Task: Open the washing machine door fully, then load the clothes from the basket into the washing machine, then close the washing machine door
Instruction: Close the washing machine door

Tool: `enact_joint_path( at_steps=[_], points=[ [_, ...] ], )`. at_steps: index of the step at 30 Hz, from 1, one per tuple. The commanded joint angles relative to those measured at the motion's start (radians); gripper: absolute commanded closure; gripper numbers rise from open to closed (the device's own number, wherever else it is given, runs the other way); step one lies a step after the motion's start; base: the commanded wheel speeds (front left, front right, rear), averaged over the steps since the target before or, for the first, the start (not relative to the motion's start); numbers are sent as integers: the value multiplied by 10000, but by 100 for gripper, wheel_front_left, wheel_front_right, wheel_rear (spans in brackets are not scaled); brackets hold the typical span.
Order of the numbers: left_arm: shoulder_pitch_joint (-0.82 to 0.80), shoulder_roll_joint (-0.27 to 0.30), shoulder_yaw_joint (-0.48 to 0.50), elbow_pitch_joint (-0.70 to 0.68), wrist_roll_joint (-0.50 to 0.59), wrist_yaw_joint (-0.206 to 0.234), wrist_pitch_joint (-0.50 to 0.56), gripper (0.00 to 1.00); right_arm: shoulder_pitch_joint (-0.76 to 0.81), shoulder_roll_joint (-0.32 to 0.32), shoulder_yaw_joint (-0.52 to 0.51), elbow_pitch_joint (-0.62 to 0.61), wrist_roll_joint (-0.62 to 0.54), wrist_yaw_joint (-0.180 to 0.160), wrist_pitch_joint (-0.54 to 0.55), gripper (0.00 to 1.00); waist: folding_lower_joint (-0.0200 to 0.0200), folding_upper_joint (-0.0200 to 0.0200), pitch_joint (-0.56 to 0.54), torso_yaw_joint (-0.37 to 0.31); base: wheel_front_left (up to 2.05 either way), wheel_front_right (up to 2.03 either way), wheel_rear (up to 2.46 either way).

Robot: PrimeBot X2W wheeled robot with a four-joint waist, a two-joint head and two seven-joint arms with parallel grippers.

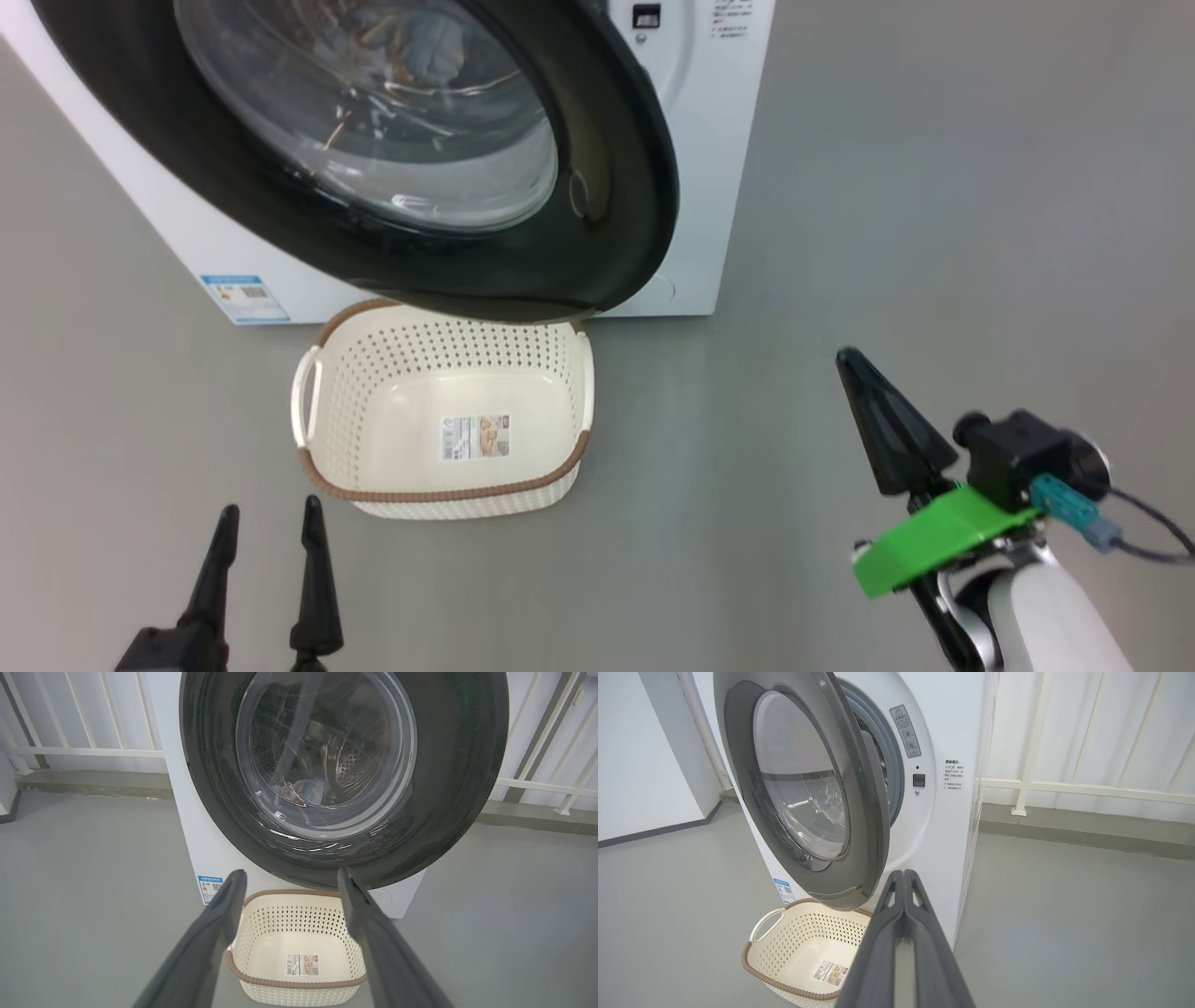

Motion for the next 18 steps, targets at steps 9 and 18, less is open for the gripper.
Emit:
enact_joint_path(
  at_steps=[9, 18],
  points=[
    [-994, -74, 125, 103, -104, -159, -352, 0, -2412, -594, 1250, 877, 263, 16, -22, 100, 0, 0, 1052, 834, 0, 0, 0],
    [-1483, -223, -80, 428, -148, -327, -574, 0, -4220, -922, 1977, 1927, 407, 16, -138, 100, 0, 0, 1748, 1406, 0, 0, 0]
  ],
)
